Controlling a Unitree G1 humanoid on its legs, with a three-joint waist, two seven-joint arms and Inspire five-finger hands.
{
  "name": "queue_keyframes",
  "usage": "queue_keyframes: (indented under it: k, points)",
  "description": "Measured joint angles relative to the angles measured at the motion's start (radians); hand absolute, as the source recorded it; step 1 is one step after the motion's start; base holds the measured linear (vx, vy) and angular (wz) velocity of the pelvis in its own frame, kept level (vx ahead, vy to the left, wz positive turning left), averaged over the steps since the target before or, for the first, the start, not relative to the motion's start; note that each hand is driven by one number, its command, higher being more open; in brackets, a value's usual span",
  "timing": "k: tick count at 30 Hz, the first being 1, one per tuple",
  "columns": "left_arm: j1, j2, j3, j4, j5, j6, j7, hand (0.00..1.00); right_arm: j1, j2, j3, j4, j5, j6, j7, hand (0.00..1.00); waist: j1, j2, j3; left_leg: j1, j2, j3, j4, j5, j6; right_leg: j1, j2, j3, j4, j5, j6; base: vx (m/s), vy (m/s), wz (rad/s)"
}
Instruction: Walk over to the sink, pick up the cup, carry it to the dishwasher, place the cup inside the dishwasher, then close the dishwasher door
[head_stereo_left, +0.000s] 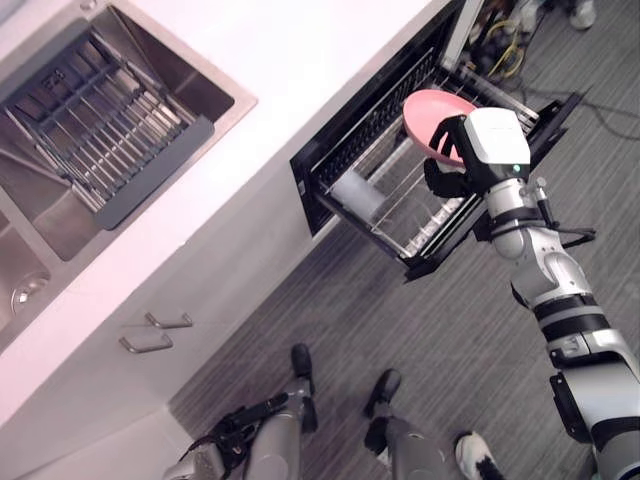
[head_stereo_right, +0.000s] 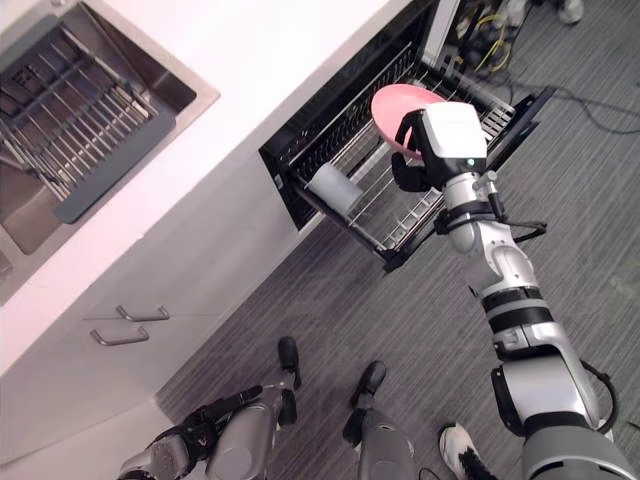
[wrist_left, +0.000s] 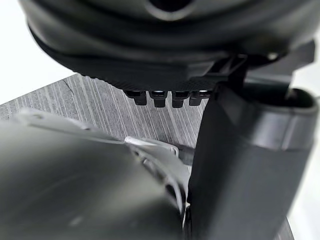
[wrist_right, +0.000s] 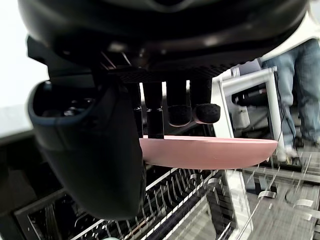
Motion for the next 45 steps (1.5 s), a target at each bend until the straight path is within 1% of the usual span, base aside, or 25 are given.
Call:
queue_keyframes:
  k: [4, 6, 8, 10, 12, 14, 18, 19, 22, 24, 28, 29, 34, 40, 43, 45]
  points:
    - [-0.016, 0.001, -0.036, 0.002, -0.011, -0.014, 0.000, 1.00, -0.065, -0.002, 0.046, 0.069, 0.071, 0.017, 0.000, 0.00, 0.013, 0.017, 0.009, -0.031, -0.016, -0.028, -0.002, 0.003, 0.004, -0.030, -0.010, 0.000, -0.001, 0.007, 0.004, 0.01, 0.063, 0.05]
    - [-0.031, -0.002, -0.056, 0.006, -0.027, -0.017, -0.001, 1.00, -0.105, -0.003, 0.063, 0.112, 0.087, 0.019, 0.001, 0.00, 0.020, 0.029, 0.015, -0.048, -0.022, -0.044, -0.002, 0.006, 0.005, -0.047, -0.015, -0.001, -0.001, 0.012, 0.005, 0.00, 0.052, 0.02]
    - [-0.052, -0.008, -0.082, 0.007, -0.041, -0.021, -0.002, 1.00, -0.139, -0.017, 0.096, 0.155, 0.114, 0.027, 0.004, 0.00, 0.035, 0.046, 0.024, -0.063, -0.029, -0.056, -0.002, 0.009, 0.008, -0.061, -0.020, -0.001, 0.001, 0.015, 0.006, 0.00, 0.061, 0.03]
    - [-0.070, -0.016, -0.102, 0.013, -0.066, -0.025, -0.007, 1.00, -0.177, -0.019, 0.125, 0.201, 0.128, 0.046, 0.011, 0.00, 0.041, 0.061, 0.030, -0.085, -0.037, -0.073, -0.007, 0.017, 0.011, -0.088, -0.027, -0.003, 0.012, 0.015, 0.006, 0.00, 0.051, 0.05]
    - [-0.083, -0.020, -0.115, 0.021, -0.068, -0.025, -0.008, 1.00, -0.187, -0.020, 0.126, 0.227, 0.149, 0.059, 0.014, 0.00, 0.046, 0.067, 0.034, -0.092, -0.040, -0.079, -0.012, 0.022, 0.013, -0.098, -0.030, -0.005, 0.014, 0.015, 0.006, 0.01, 0.031, 0.03]
    - [-0.094, -0.029, -0.116, 0.027, -0.076, -0.025, -0.011, 1.00, -0.197, -0.020, 0.126, 0.271, 0.169, 0.086, 0.025, 0.00, 0.056, 0.071, 0.035, -0.097, -0.044, -0.086, -0.015, 0.023, 0.014, -0.106, -0.033, -0.005, 0.018, 0.015, 0.006, 0.01, 0.015, 0.02]
    - [-0.098, -0.034, -0.137, 0.031, -0.076, -0.034, -0.027, 1.00, -0.214, -0.026, 0.125, 0.328, 0.203, 0.126, 0.033, 0.00, 0.060, 0.082, 0.040, -0.102, -0.051, -0.103, -0.015, 0.023, 0.014, -0.114, -0.040, 0.001, 0.026, 0.015, 0.006, 0.01, 0.027, 0.01]
    - [-0.100, -0.034, -0.137, 0.035, -0.076, -0.036, -0.028, 1.00, -0.216, -0.027, 0.125, 0.332, 0.204, 0.131, 0.033, 1.00, 0.060, 0.083, 0.040, -0.103, -0.051, -0.103, -0.016, 0.023, 0.014, -0.116, -0.041, 0.004, 0.027, 0.015, 0.006, 0.01, 0.037, -0.04]
    - [-0.118, -0.033, -0.147, 0.056, -0.077, -0.042, -0.028, 1.00, -0.245, -0.040, 0.125, 0.370, 0.208, 0.146, 0.032, 1.00, 0.061, 0.095, 0.042, -0.116, -0.053, -0.108, -0.016, 0.028, 0.015, -0.131, -0.044, 0.004, 0.034, 0.015, 0.006, 0.00, 0.019, 0.01]
    - [-0.123, -0.033, -0.154, 0.055, -0.078, -0.044, -0.030, 1.00, -0.270, -0.048, 0.121, 0.405, 0.237, 0.157, 0.031, 1.00, 0.063, 0.103, 0.043, -0.118, -0.053, -0.114, -0.022, 0.034, 0.013, -0.136, -0.043, 0.003, 0.037, 0.015, 0.006, 0.00, 0.000, 0.00]
    - [-0.124, -0.034, -0.154, 0.055, -0.078, -0.042, -0.039, 1.00, -0.292, -0.063, 0.109, 0.418, 0.245, 0.158, 0.031, 1.00, 0.063, 0.107, 0.043, -0.119, -0.053, -0.123, -0.033, 0.044, 0.011, -0.143, -0.042, 0.003, 0.042, 0.015, 0.006, 0.00, 0.000, 0.00]
    - [-0.125, -0.034, -0.154, 0.055, -0.078, -0.041, -0.046, 1.00, -0.294, -0.065, 0.089, 0.418, 0.247, 0.158, 0.032, 1.00, 0.064, 0.108, 0.043, -0.118, -0.053, -0.125, -0.036, 0.047, 0.011, -0.143, -0.042, 0.002, 0.042, 0.014, 0.006, 0.00, 0.000, 0.00]
    - [-0.128, -0.034, -0.154, 0.050, -0.077, -0.039, -0.051, 1.00, -0.301, -0.080, 0.075, 0.420, 0.313, 0.158, 0.038, 1.00, 0.064, 0.114, 0.042, -0.112, -0.054, -0.129, -0.055, 0.063, 0.009, -0.146, -0.043, -0.001, 0.050, 0.014, 0.005, 0.00, 0.000, 0.00]
    - [-0.128, -0.034, -0.153, 0.046, -0.074, -0.036, -0.064, 1.00, -0.312, -0.082, 0.067, 0.419, 0.389, 0.153, 0.080, 1.00, 0.064, 0.123, 0.041, -0.088, -0.054, -0.129, -0.098, 0.088, 0.008, -0.146, -0.043, 0.000, 0.059, 0.013, 0.004, 0.00, 0.000, 0.00]
    - [-0.126, -0.034, -0.150, 0.038, -0.068, -0.034, -0.069, 1.00, -0.316, -0.100, 0.065, 0.393, 0.431, 0.152, 0.102, 1.00, 0.062, 0.124, 0.041, -0.074, -0.055, -0.128, -0.114, 0.097, 0.009, -0.142, -0.043, 0.002, 0.060, 0.013, 0.004, 0.00, 0.000, 0.00]
    - [-0.110, -0.034, -0.148, 0.009, -0.053, -0.035, -0.069, 1.00, -0.316, -0.110, 0.034, 0.344, 0.462, 0.152, 0.109, 1.00, 0.057, 0.124, 0.041, -0.053, -0.055, -0.123, -0.132, 0.104, 0.008, -0.132, -0.043, 0.006, 0.060, 0.013, 0.004, 0.02, 0.000, -0.05]
